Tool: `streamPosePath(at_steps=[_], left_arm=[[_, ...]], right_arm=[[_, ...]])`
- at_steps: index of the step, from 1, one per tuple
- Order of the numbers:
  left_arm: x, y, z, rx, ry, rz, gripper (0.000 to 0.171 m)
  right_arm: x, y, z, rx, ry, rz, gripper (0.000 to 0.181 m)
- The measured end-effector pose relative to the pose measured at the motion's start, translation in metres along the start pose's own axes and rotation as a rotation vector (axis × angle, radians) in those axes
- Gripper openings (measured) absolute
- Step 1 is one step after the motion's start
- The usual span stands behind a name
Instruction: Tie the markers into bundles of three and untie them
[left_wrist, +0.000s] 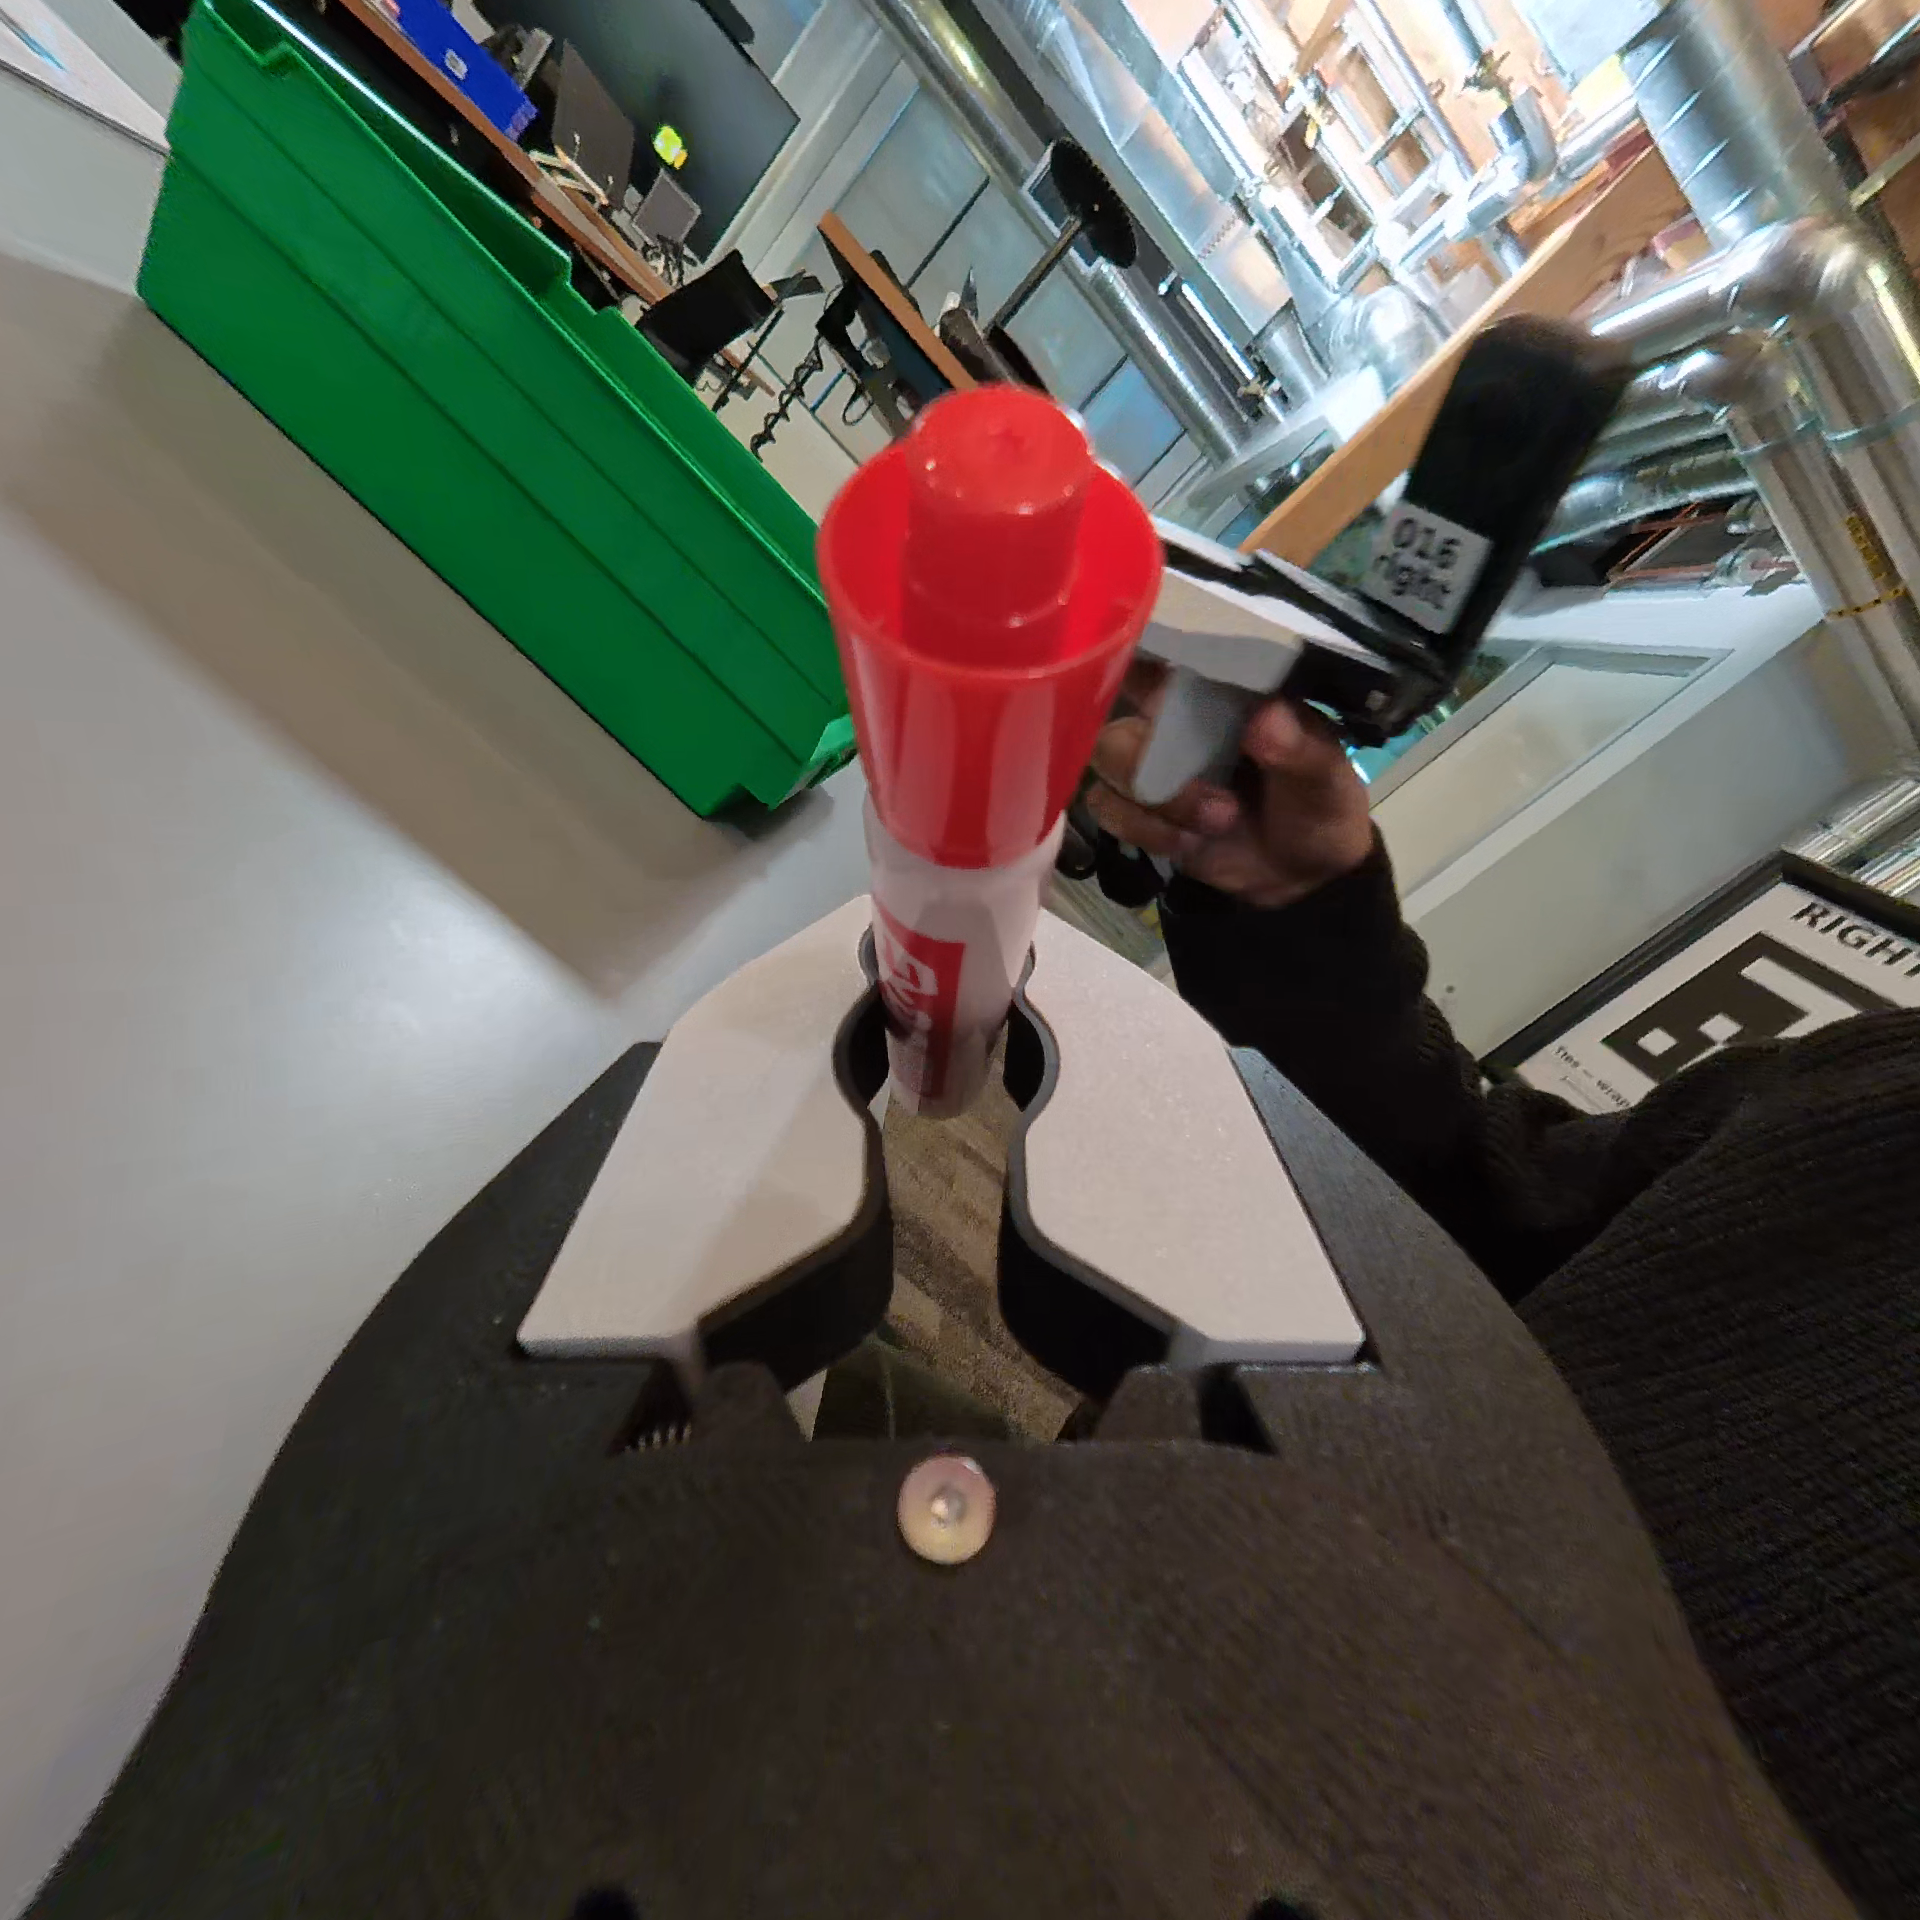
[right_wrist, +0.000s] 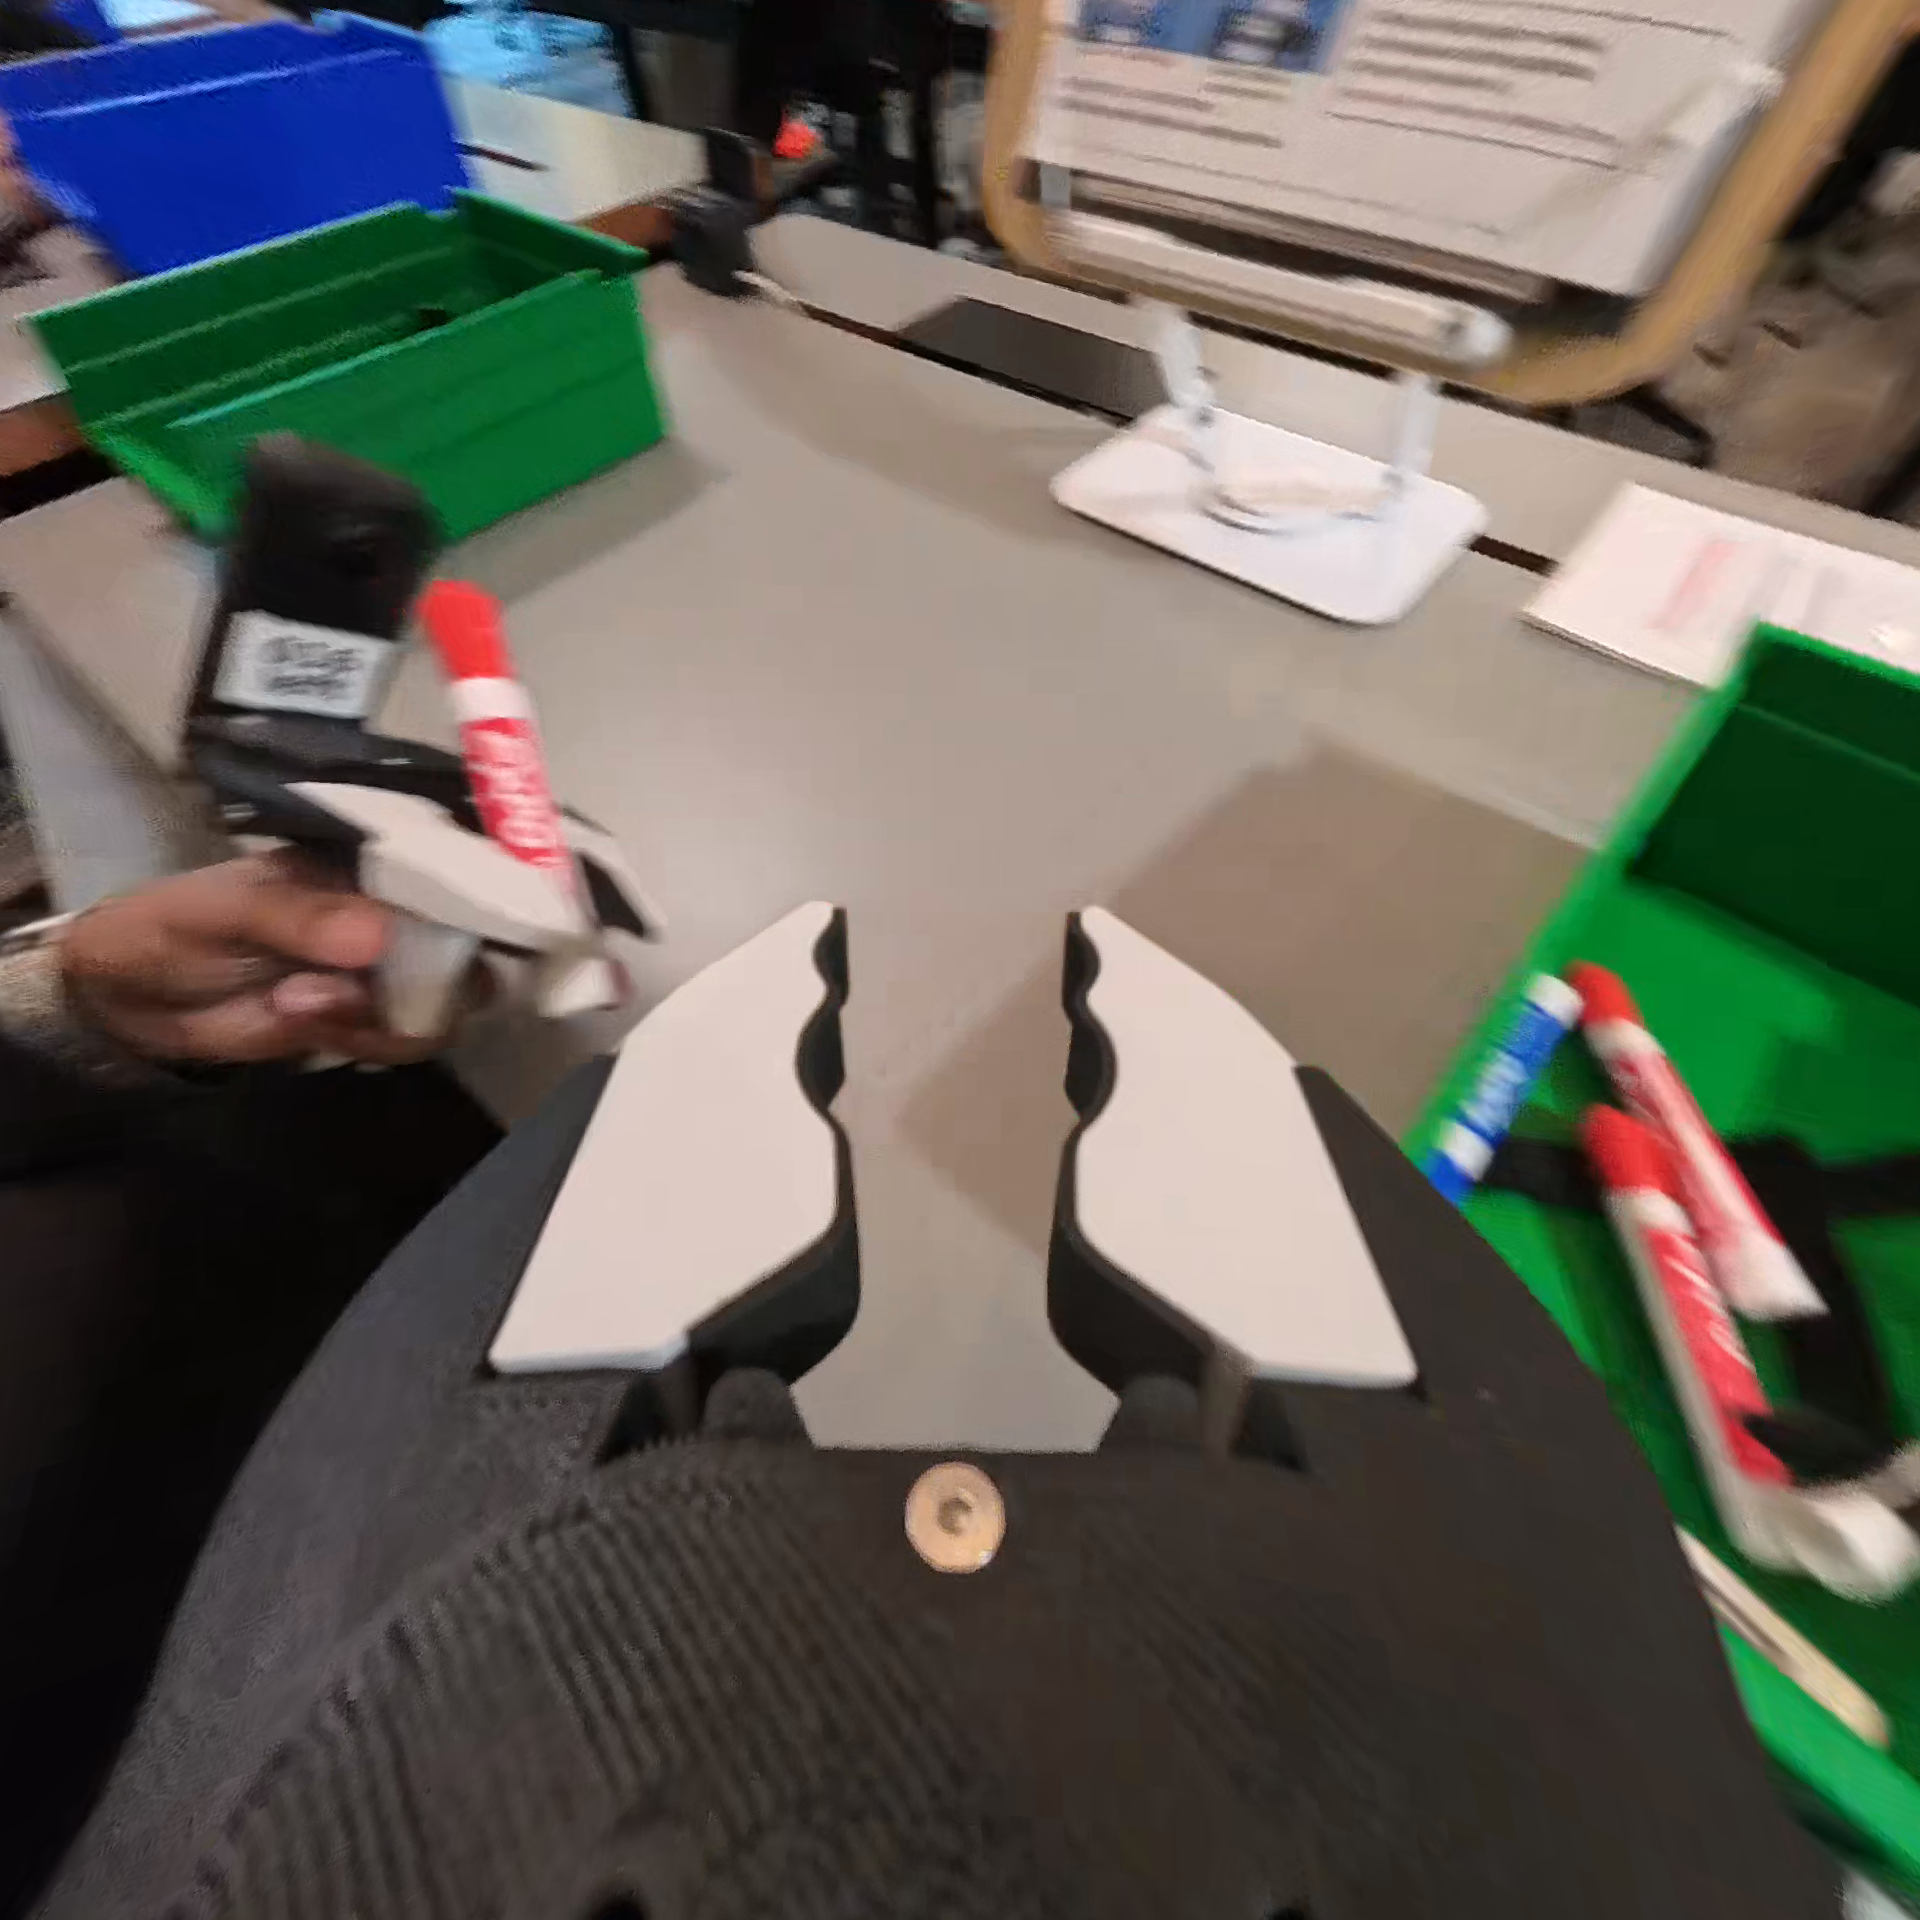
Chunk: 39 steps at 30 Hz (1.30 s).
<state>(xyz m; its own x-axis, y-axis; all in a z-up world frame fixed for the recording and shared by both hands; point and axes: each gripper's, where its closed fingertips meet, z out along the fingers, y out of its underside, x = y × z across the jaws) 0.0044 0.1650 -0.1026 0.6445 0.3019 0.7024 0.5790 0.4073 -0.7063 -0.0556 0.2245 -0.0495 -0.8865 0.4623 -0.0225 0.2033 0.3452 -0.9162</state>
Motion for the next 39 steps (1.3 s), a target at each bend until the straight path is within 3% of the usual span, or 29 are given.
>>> streamPosePath(at_steps=[4,7,12,13,15,17,21,24,27,31,35,39], left_arm=[[0.004,0.016,0.007,-0.098,-0.027,0.083,0.017],[0.005,0.033,0.011,-0.205,-0.089,0.197,0.017],[0.006,0.049,0.014,-0.297,-0.153,0.357,0.017],[0.007,0.050,0.015,-0.302,-0.151,0.364,0.018],[0.009,0.047,0.015,-0.275,-0.132,0.334,0.019],[0.012,0.037,0.013,-0.212,-0.107,0.270,0.036],[0.001,0.021,0.004,-0.128,-0.148,0.234,0.063],[-0.005,0.018,-0.001,-0.112,-0.169,0.266,0.063],[-0.005,0.018,0.002,-0.109,-0.156,0.273,0.064],[-0.007,0.026,0.011,-0.174,-0.142,0.275,0.063],[-0.015,0.034,0.020,-0.281,-0.134,0.247,0.066],[-0.023,0.014,0.025,-0.291,-0.133,0.262,0.066]], right_arm=[[-0.079,-0.004,0.024,0.035,-0.217,-0.070,0.037],[-0.108,0.003,0.038,0.006,-0.328,-0.066,0.038],[-0.126,0.028,0.050,-0.072,-0.369,-0.092,0.031],[-0.126,0.030,0.051,-0.077,-0.358,-0.121,0.018],[-0.126,0.028,0.050,-0.057,-0.347,-0.153,0.018],[-0.120,0.019,0.047,-0.023,-0.330,-0.128,0.018],[-0.066,-0.009,0.027,0.058,-0.174,-0.082,0.018],[0.003,-0.029,-0.009,0.178,0.034,0.024,0.018],[0.081,-0.021,-0.049,0.227,0.317,0.095,0.018],[0.182,0.034,-0.075,-0.060,0.627,0.054,0.018],[0.234,0.067,-0.049,-0.170,0.571,0.286,0.019],[0.278,0.088,-0.020,-0.286,0.615,0.397,0.019]])
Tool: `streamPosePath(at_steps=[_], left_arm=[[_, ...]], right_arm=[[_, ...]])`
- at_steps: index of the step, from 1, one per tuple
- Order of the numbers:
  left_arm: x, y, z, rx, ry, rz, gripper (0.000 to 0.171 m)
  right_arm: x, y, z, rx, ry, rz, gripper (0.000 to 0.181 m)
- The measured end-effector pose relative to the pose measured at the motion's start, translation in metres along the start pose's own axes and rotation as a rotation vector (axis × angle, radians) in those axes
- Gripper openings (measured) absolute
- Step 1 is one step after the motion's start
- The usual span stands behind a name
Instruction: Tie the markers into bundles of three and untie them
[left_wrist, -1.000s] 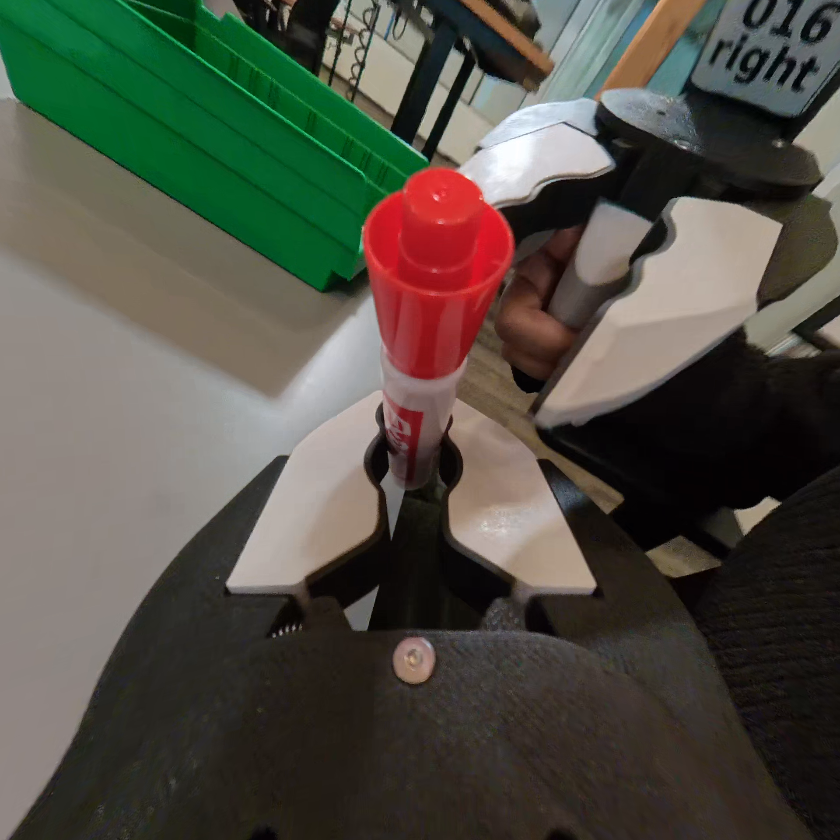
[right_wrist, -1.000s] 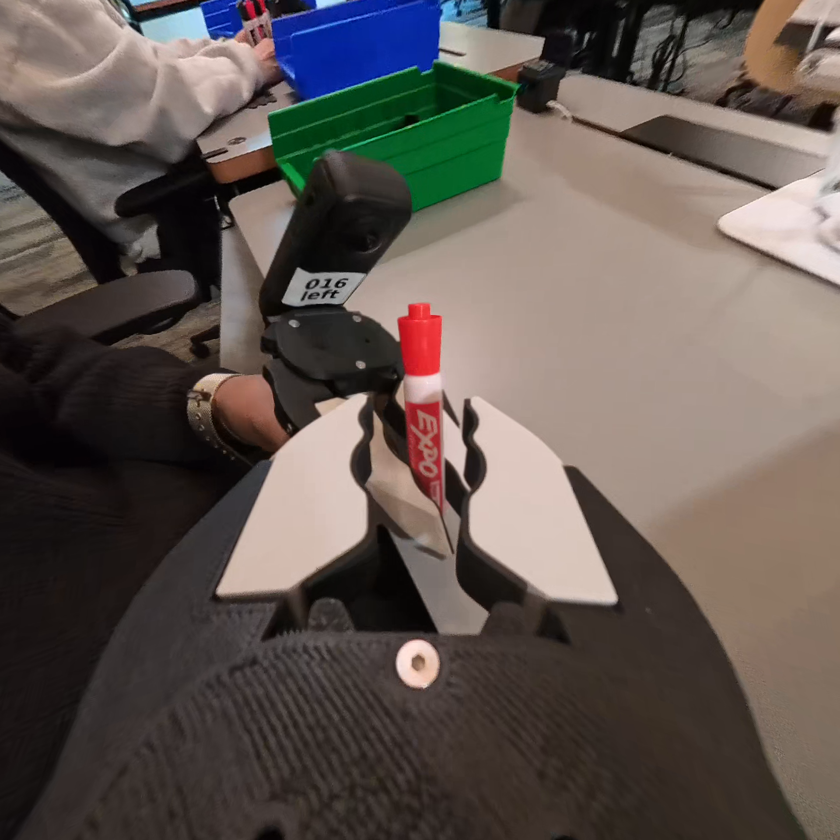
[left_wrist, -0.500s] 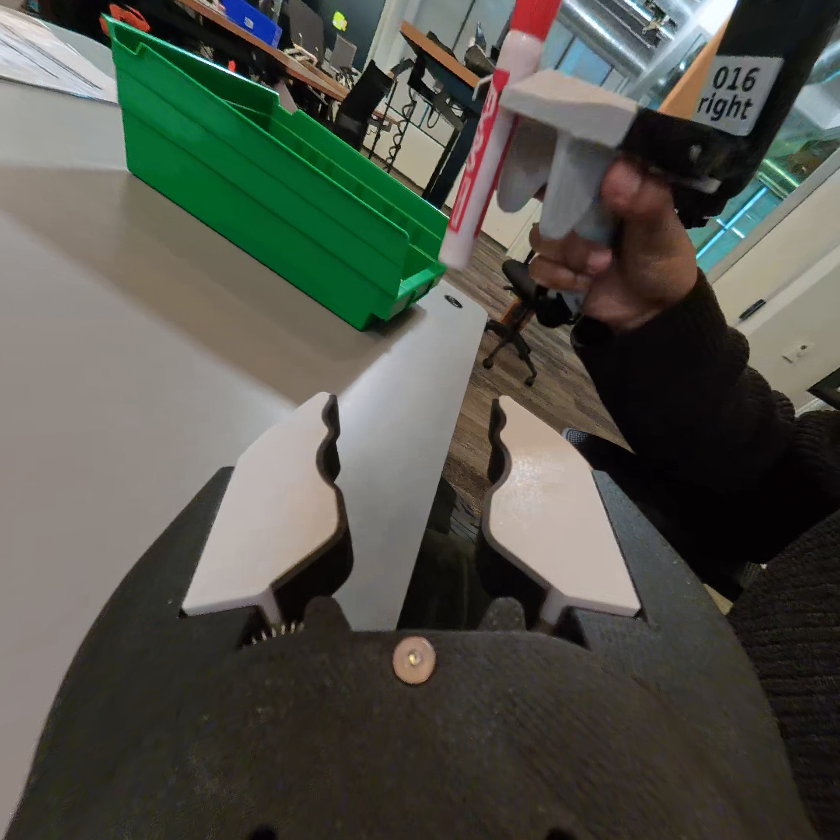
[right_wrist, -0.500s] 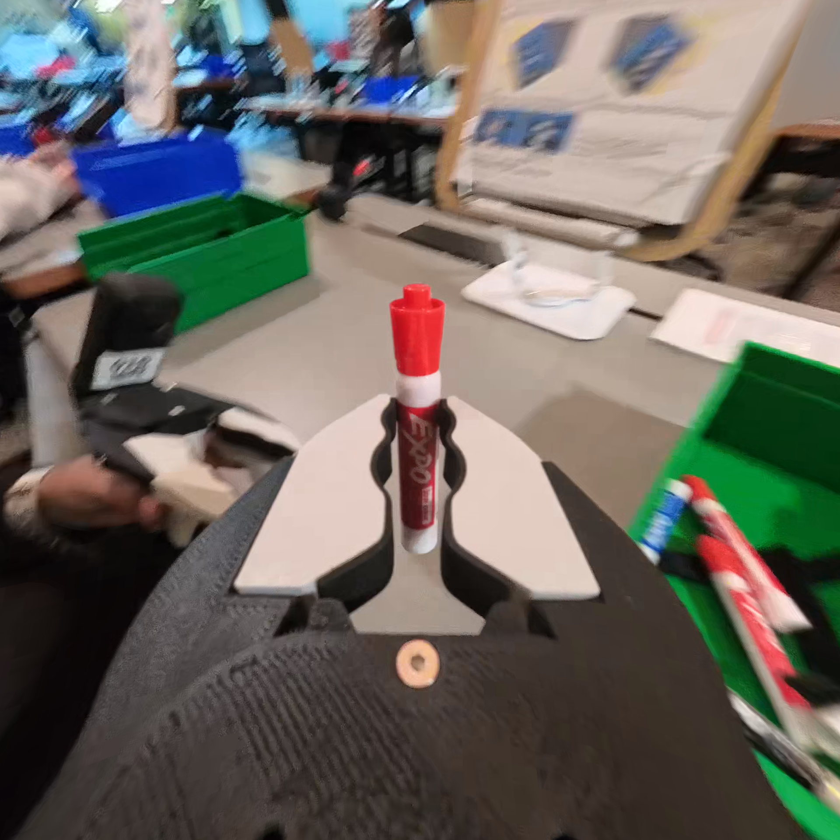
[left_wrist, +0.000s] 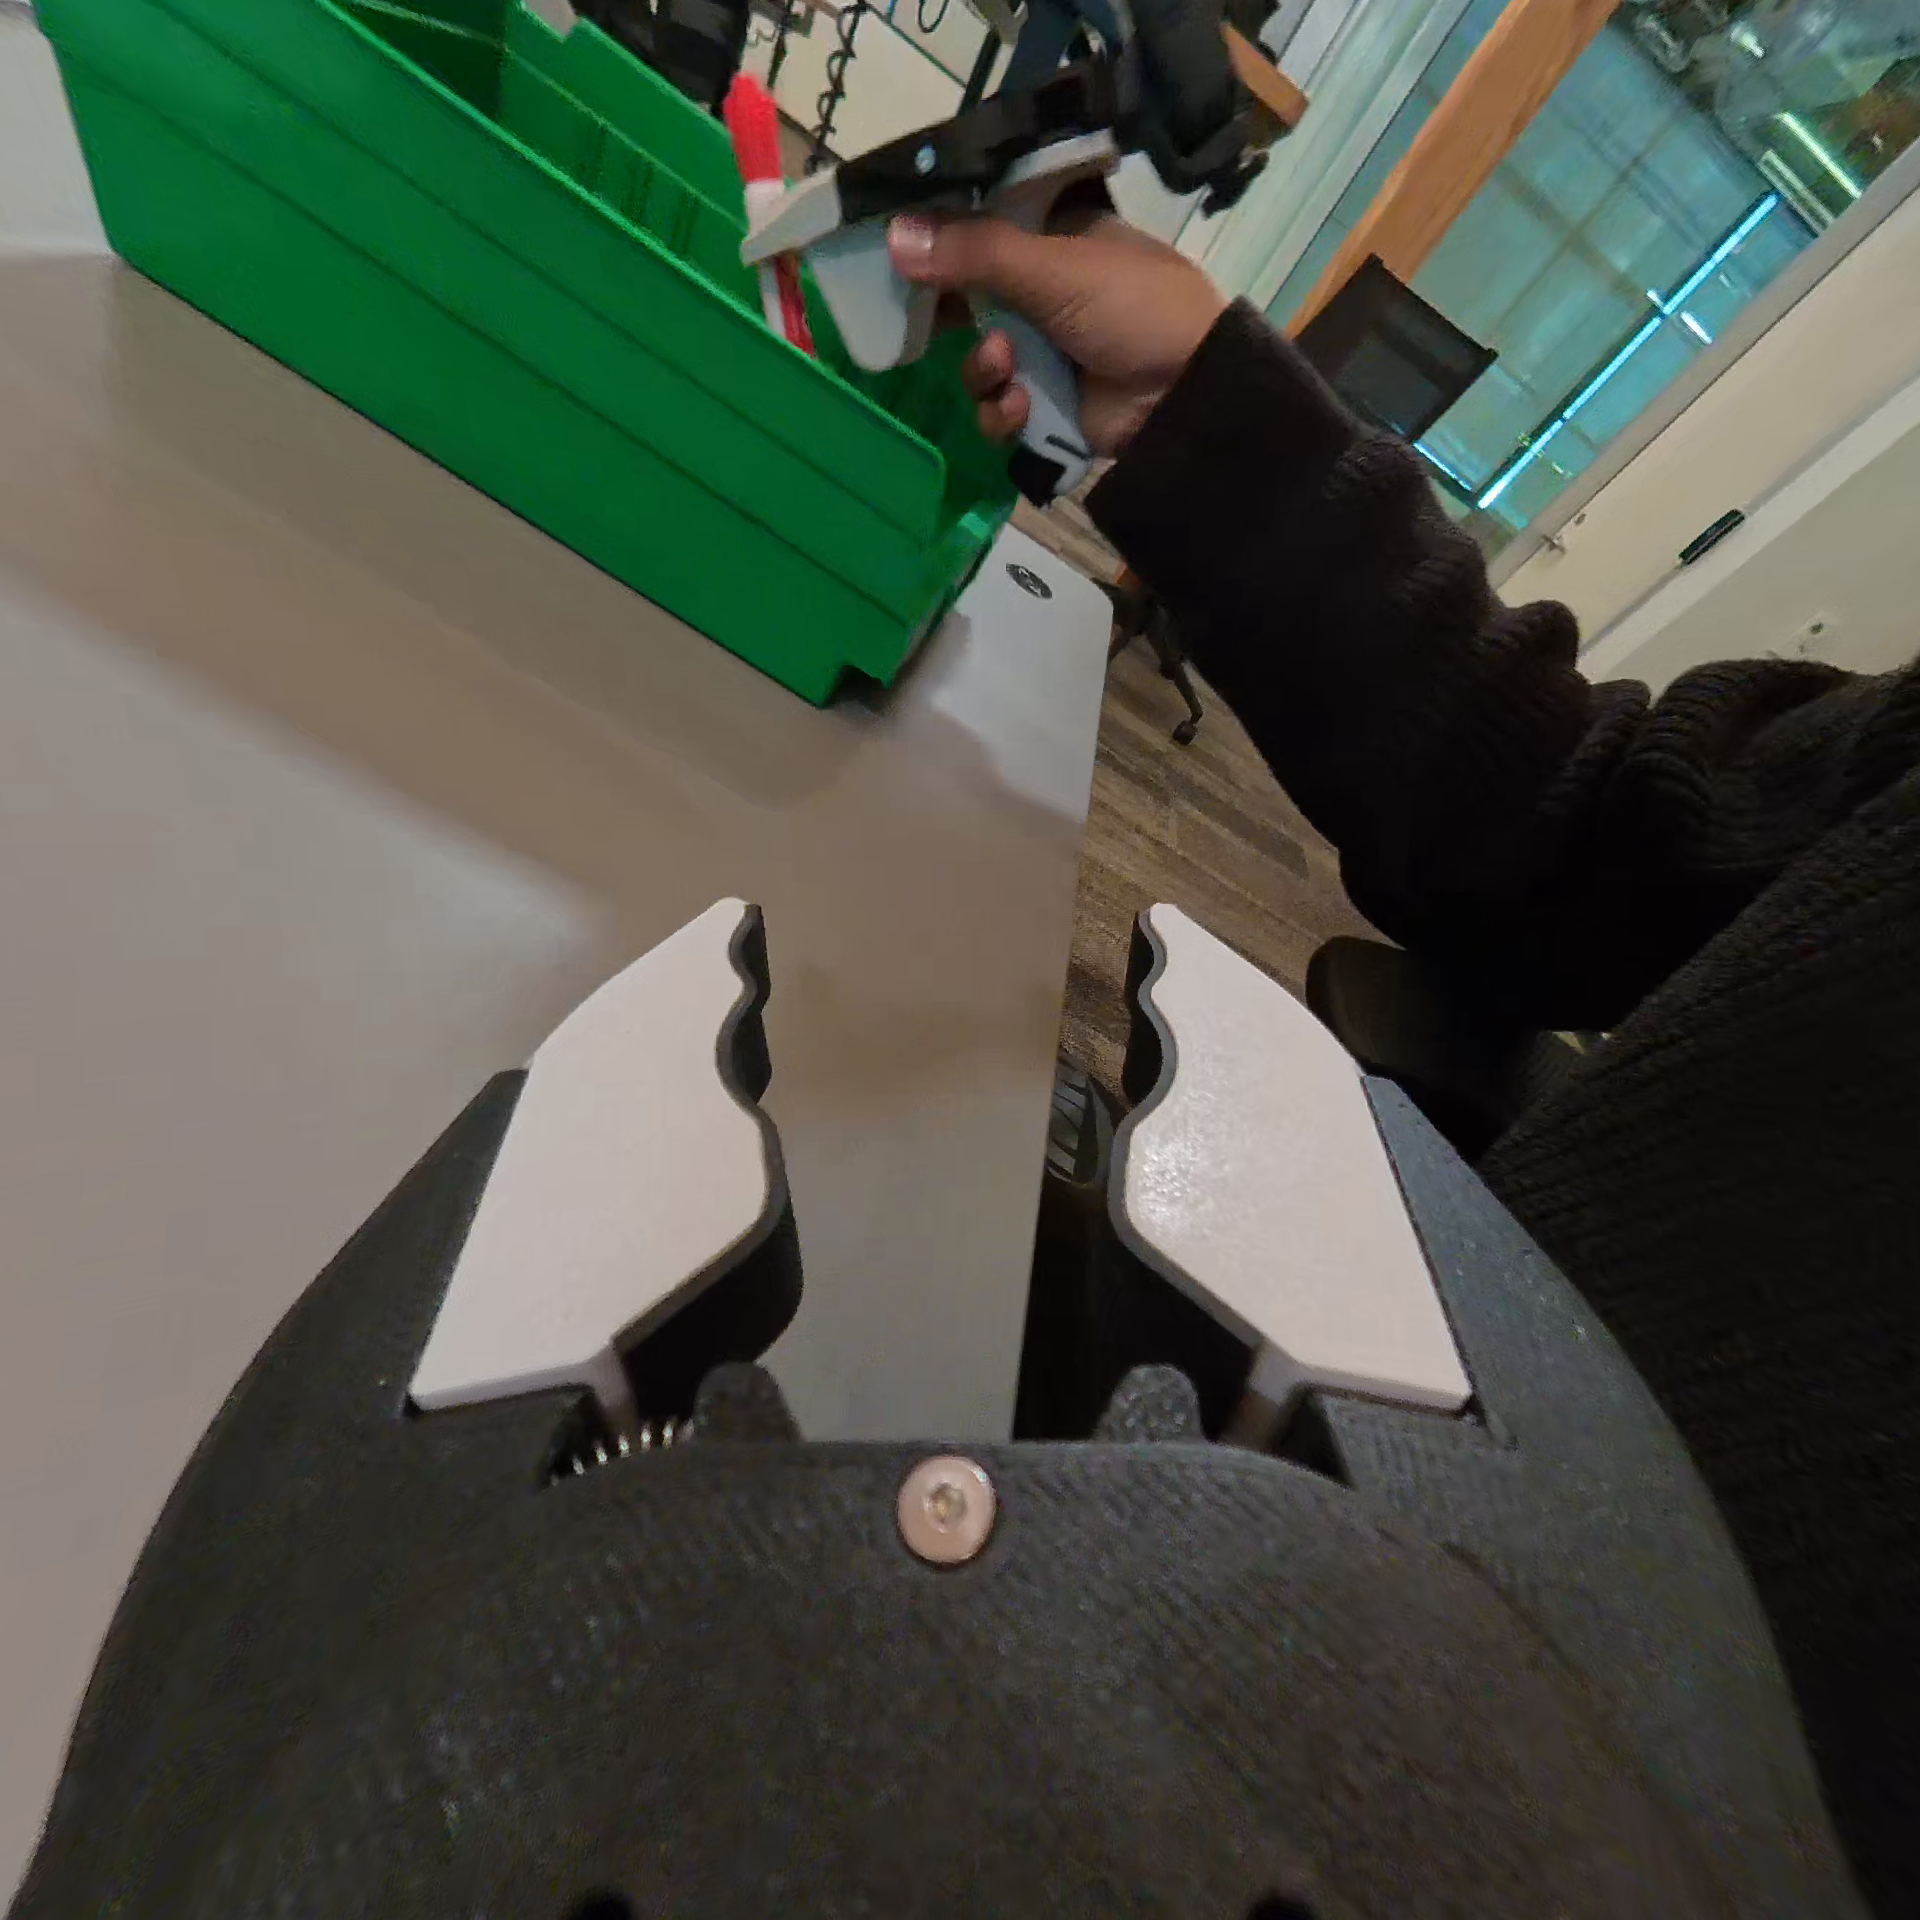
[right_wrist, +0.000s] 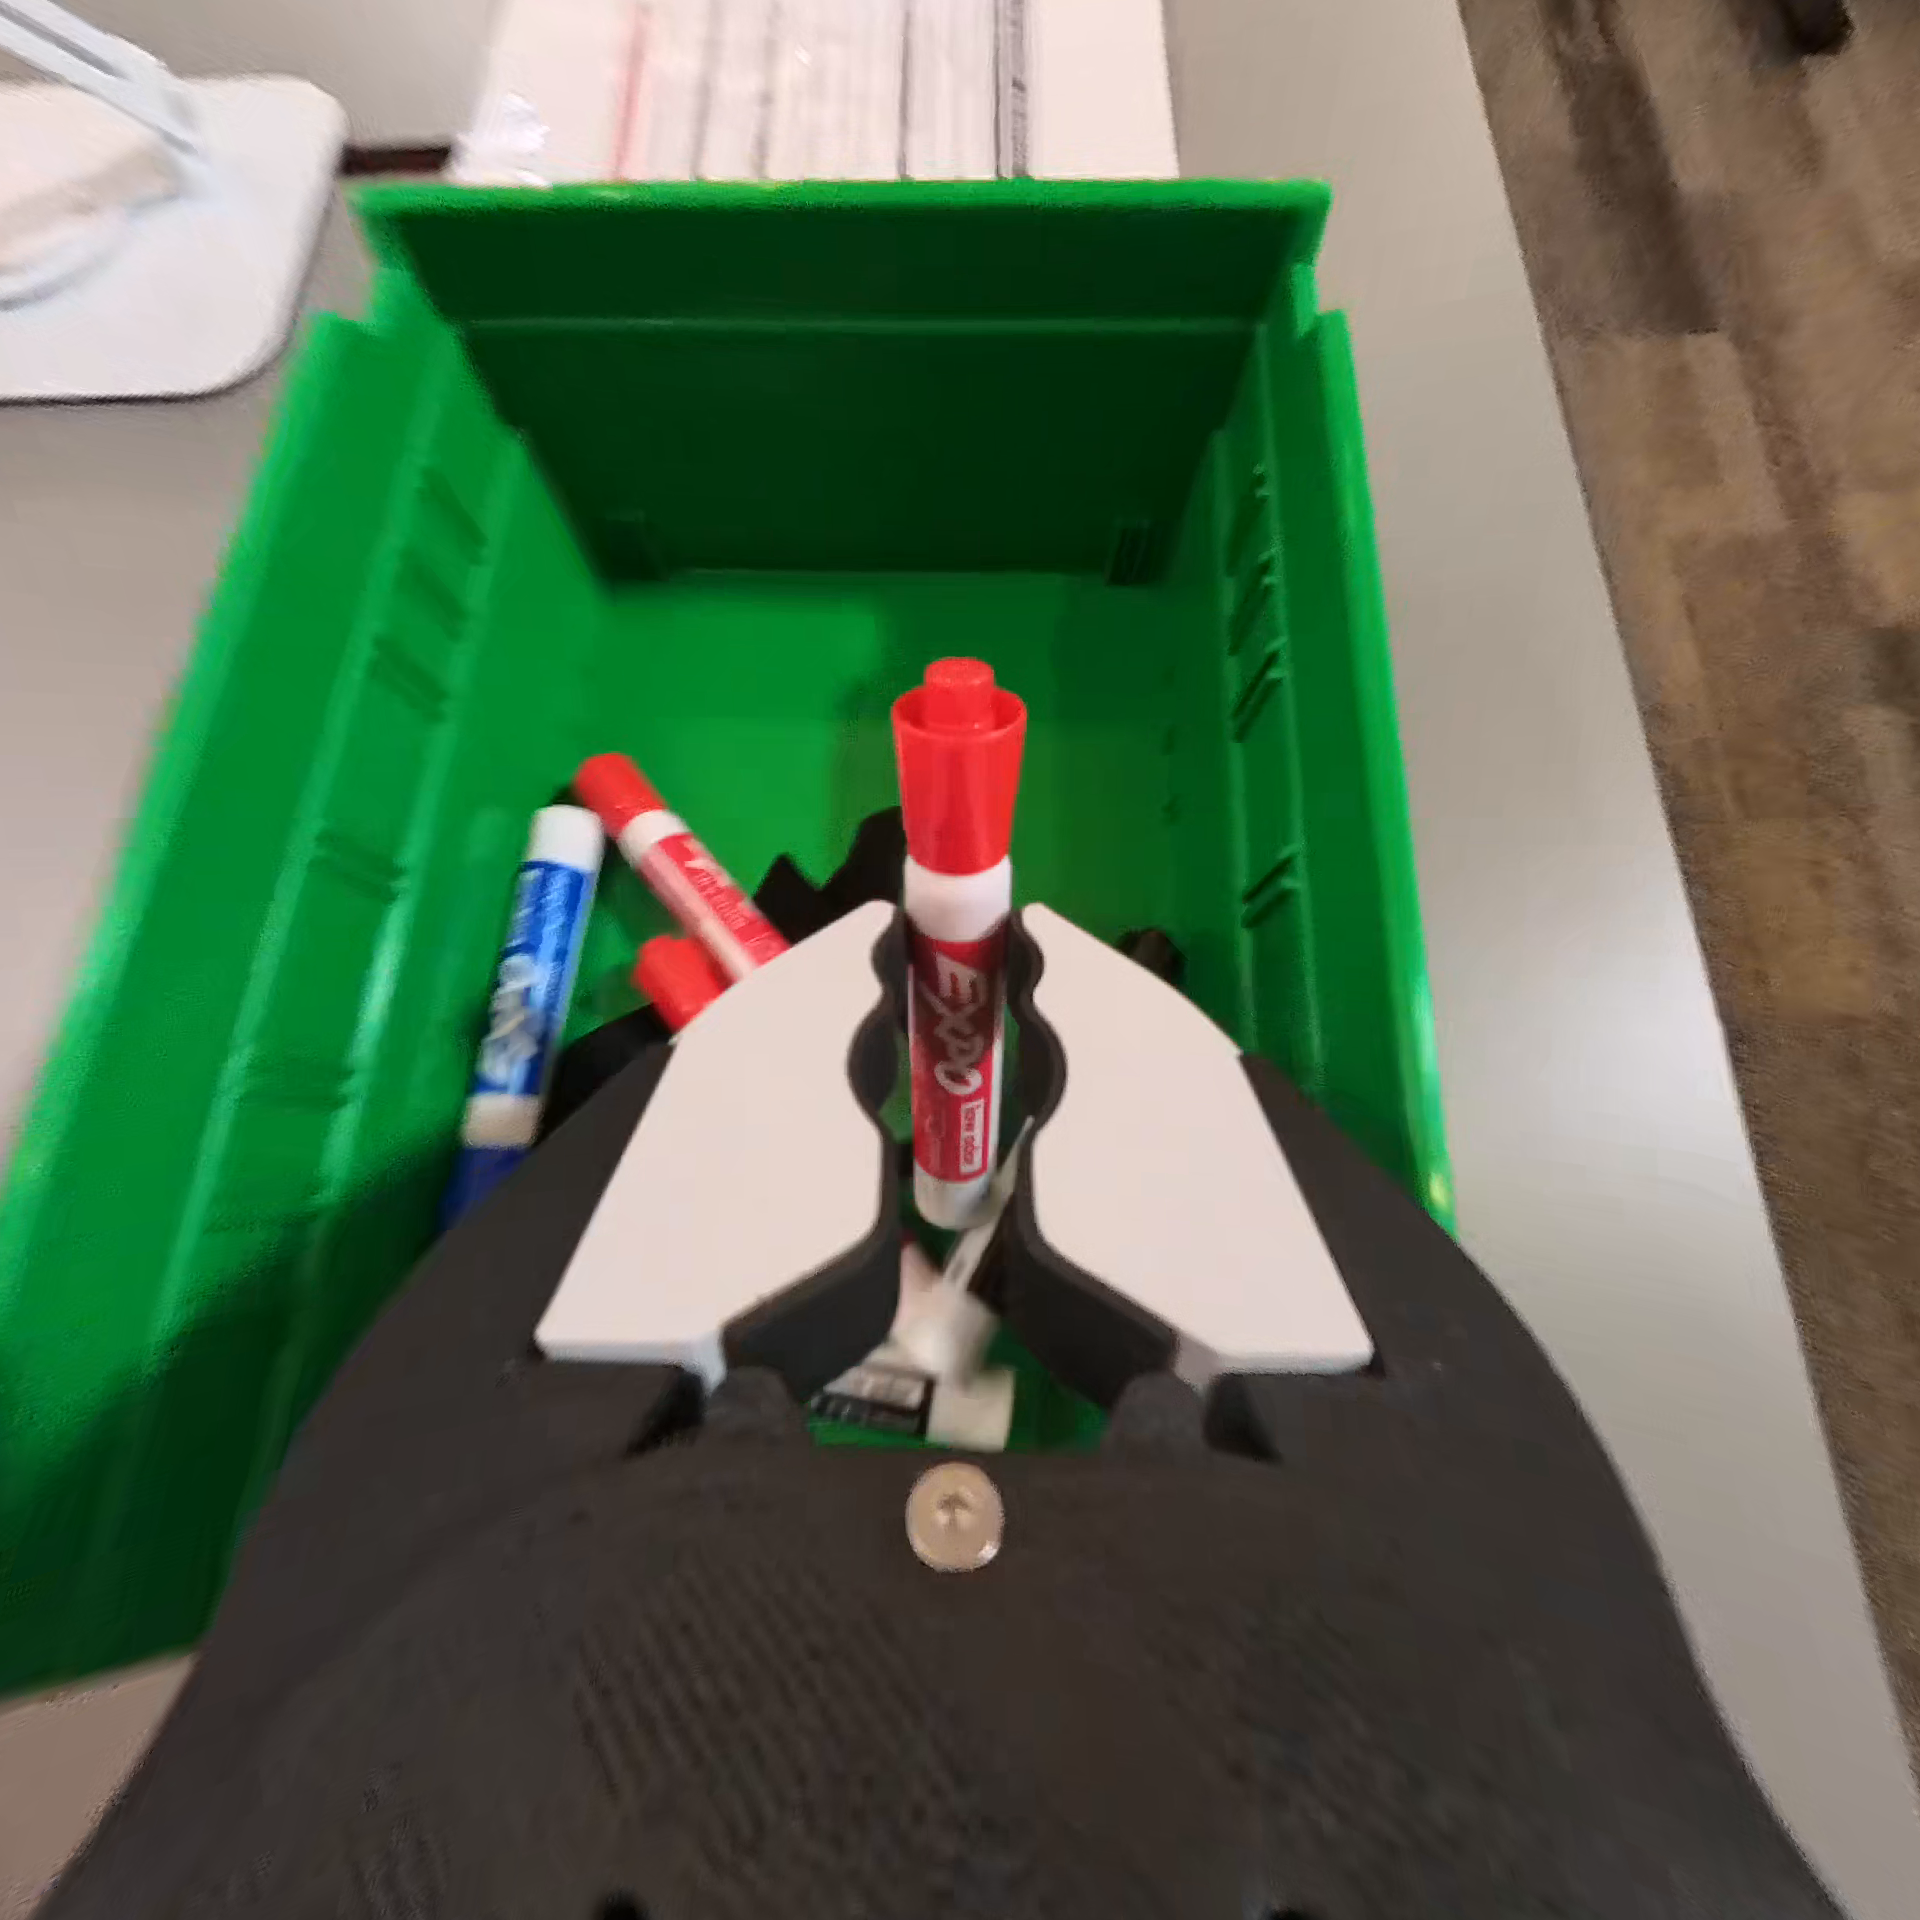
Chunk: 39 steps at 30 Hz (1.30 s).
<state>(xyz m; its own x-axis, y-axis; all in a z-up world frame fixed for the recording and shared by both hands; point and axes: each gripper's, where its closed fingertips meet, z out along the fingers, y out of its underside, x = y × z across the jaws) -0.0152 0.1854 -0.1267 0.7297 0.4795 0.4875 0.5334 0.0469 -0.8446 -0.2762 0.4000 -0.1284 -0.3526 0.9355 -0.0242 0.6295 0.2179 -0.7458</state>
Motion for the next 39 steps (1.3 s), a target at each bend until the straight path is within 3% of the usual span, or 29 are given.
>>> streamPosePath(at_steps=[3,5,10,14,19,22,24,28,31,35,39], left_arm=[[-0.019,-0.021,0.002,0.017,0.030,-0.023,0.066],[-0.034,-0.038,0.004,0.039,0.052,-0.053,0.065],[-0.039,-0.069,-0.001,0.029,0.083,-0.036,0.066],[-0.024,-0.078,-0.016,0.074,0.013,0.043,0.066],[0.000,-0.101,-0.045,0.029,-0.170,0.244,0.075],[0.011,-0.142,-0.087,0.105,-0.382,0.410,0.083],[0.015,-0.164,-0.123,0.211,-0.518,0.484,0.072],[0.000,-0.182,-0.203,0.395,-0.801,0.549,0.060],[-0.034,-0.160,-0.260,0.281,-1.012,0.553,0.066],[-0.088,-0.123,-0.360,0.313,-1.235,0.444,0.065],[-0.140,-0.080,-0.456,0.284,-1.432,0.316,0.061]], right_arm=[[0.008,-0.001,0.025,-0.055,0.067,-0.010,0.018],[0.005,-0.003,0.030,-0.059,0.066,-0.015,0.034],[-0.026,-0.030,-0.013,0.136,-0.008,0.039,0.046],[-0.100,-0.040,-0.067,0.327,-0.198,-0.018,0.050],[-0.213,-0.033,-0.094,0.376,-0.416,-0.183,0.062],[-0.283,-0.013,-0.102,0.352,-0.562,-0.247,0.050],[-0.322,0.009,-0.106,0.334,-0.611,-0.271,0.040],[-0.368,0.056,-0.112,0.345,-0.645,-0.210,0.043],[-0.385,0.073,-0.128,0.294,-0.795,-0.108,0.060],[-0.365,0.061,-0.125,0.401,-0.809,-0.004,0.049],[-0.354,0.066,-0.108,0.336,-0.850,0.080,0.044]])
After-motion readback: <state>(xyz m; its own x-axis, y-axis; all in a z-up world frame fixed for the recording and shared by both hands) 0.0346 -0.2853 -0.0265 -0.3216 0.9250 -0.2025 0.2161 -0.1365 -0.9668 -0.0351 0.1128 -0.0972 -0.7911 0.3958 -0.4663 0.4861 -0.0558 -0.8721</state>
